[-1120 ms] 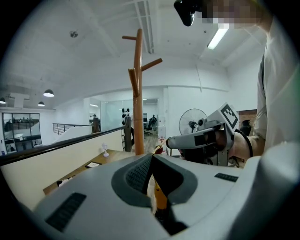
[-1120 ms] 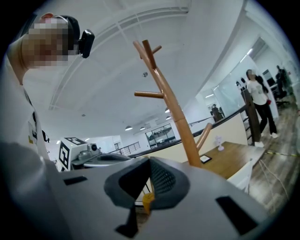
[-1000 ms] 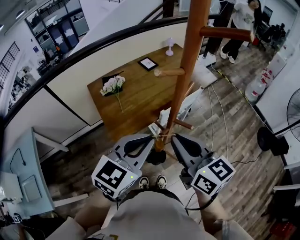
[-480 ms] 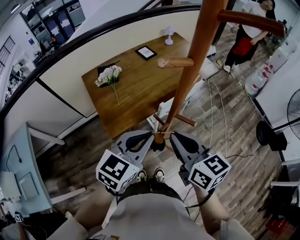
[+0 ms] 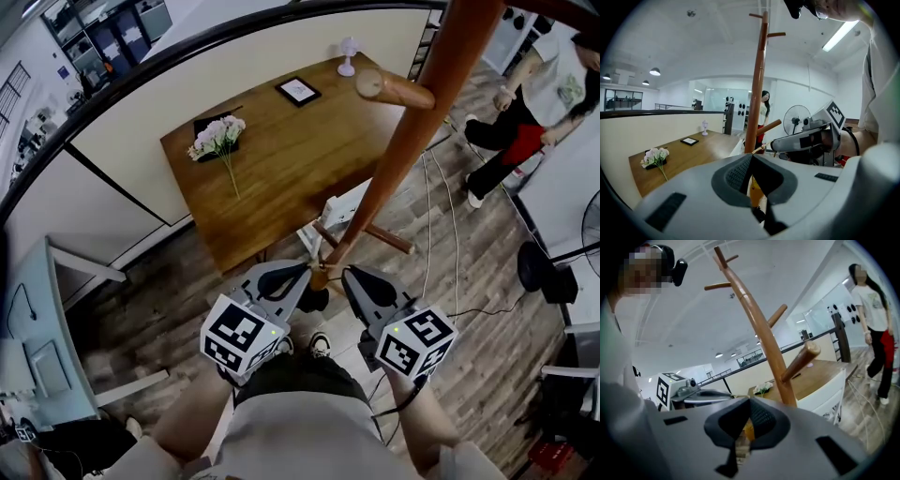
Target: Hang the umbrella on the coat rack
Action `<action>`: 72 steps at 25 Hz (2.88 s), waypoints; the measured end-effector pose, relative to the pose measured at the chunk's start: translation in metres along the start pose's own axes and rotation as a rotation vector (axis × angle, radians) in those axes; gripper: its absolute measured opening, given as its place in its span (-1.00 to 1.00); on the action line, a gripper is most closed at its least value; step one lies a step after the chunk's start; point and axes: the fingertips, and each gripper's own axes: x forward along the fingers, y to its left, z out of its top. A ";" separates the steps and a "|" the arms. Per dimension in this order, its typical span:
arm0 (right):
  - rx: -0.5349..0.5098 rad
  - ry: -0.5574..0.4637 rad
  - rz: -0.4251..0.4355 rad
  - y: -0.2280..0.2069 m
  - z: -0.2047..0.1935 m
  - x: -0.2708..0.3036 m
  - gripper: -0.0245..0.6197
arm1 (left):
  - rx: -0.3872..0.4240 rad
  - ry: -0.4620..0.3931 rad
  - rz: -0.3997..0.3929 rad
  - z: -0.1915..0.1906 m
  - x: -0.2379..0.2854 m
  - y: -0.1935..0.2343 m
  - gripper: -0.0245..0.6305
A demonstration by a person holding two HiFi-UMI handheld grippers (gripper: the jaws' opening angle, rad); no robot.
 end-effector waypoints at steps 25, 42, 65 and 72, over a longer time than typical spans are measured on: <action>0.063 -0.027 -0.158 -0.088 -0.050 0.034 -0.91 | -0.024 0.077 -0.119 -0.056 0.094 0.036 -0.91; 0.033 0.053 -0.223 -0.101 -0.071 0.044 -0.79 | -0.067 0.144 -0.142 -0.085 0.107 0.036 -0.89; -0.175 -0.154 -0.127 0.052 0.119 -0.064 -0.88 | 0.144 -0.038 0.022 0.094 -0.038 0.011 -0.89; -0.262 -0.257 -0.095 0.090 0.169 -0.086 -0.91 | 0.205 -0.177 0.066 0.157 -0.087 0.004 -0.90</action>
